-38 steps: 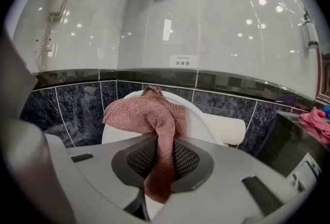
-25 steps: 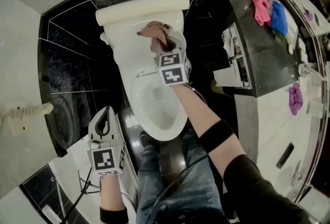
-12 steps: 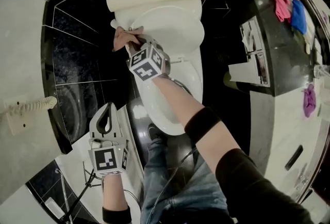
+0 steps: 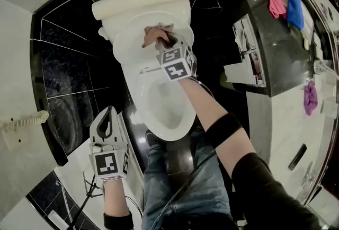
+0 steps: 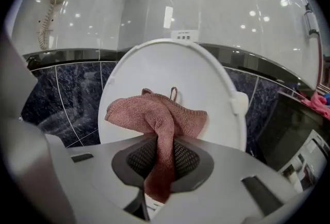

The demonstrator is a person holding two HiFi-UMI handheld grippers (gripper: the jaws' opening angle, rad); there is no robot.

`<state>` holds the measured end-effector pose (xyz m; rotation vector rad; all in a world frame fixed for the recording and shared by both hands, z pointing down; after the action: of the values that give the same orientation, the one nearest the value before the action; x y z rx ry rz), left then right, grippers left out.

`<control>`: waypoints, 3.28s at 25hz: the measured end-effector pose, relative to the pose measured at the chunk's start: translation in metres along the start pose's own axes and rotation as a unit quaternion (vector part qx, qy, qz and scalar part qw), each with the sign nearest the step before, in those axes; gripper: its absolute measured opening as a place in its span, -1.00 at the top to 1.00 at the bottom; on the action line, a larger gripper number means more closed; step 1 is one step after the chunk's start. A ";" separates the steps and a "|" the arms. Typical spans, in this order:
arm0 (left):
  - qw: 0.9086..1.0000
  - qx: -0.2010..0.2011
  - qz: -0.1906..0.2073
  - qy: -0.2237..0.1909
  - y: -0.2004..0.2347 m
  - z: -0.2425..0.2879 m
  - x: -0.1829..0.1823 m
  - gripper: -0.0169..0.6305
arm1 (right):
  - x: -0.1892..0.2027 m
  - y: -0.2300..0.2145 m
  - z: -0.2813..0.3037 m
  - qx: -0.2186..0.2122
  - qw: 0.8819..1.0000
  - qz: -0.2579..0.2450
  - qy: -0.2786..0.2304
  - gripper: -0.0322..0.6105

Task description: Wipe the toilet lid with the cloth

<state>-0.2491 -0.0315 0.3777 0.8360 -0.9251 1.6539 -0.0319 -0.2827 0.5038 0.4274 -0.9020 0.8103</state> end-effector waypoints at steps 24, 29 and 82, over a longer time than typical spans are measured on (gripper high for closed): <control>1.000 -0.020 -0.003 -0.004 0.017 -0.008 0.018 0.95 | 0.023 0.151 0.068 -0.136 0.989 -0.051 0.019 0.65; 1.000 -0.027 -0.007 0.001 0.024 -0.008 0.033 0.95 | 0.036 0.147 0.106 -0.124 0.990 -0.044 0.048 0.65; 0.999 -0.006 -0.035 0.007 0.006 0.026 0.065 0.95 | 0.165 0.040 0.090 -0.021 0.990 -0.012 0.138 0.66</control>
<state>-0.2679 -0.0268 0.4453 0.8400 -0.8856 1.5904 -0.0498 -0.2424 0.6908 0.2812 -0.6542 0.8041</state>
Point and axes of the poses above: the fingertips, and each gripper's own axes: z forward along the fingers, y to its left, x out of its underside, the point moved 9 cm from there along -z, backward along the fingers, and after that the axes turned 7 degrees about -x, right-handed, at the moved point
